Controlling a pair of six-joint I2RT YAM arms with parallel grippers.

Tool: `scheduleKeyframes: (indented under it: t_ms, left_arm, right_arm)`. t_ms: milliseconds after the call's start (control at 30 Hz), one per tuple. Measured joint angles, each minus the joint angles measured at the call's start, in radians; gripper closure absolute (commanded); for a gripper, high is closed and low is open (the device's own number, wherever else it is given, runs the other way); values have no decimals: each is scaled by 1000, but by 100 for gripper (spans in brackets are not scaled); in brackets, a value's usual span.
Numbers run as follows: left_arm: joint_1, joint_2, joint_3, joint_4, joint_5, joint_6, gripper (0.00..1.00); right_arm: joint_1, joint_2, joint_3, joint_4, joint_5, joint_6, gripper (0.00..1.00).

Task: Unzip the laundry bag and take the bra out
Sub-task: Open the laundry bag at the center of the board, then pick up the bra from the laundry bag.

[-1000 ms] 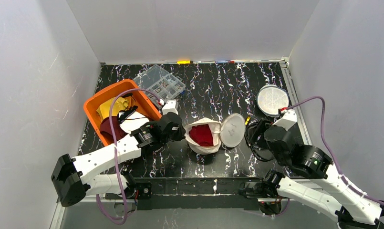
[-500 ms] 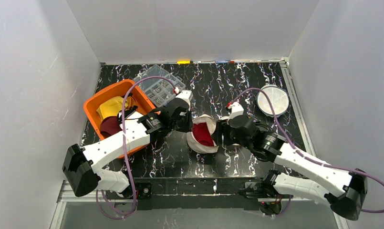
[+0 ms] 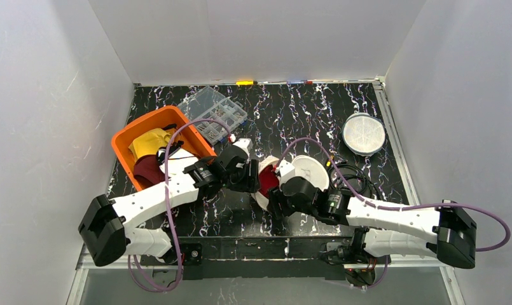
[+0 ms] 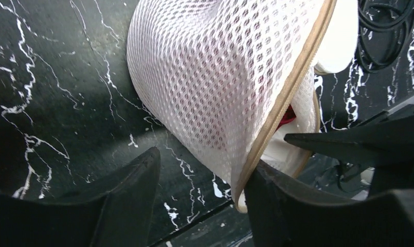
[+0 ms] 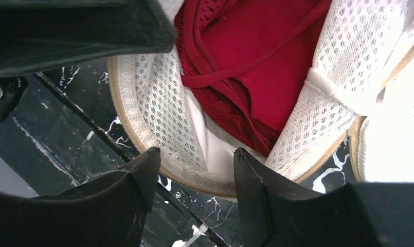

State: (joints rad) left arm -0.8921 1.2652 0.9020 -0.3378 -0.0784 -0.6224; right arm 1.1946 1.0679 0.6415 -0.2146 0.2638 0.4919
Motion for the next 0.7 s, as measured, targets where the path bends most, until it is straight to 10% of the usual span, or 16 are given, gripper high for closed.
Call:
scheduleKeyframes:
  t_ms: [200,500,700]
  left_arm:
    - [0,-58,-54,25,31,-64,45]
    - [0,-74,-75,31,17,-97,99]
    - [0,-74,-75,23,15,-92,100]
  right_arm:
    - [20,-17,-38,31,59,32,36]
    - [35,-100,-44,48,160,61,33]
    - [35,-63,26,58,212,13,33]
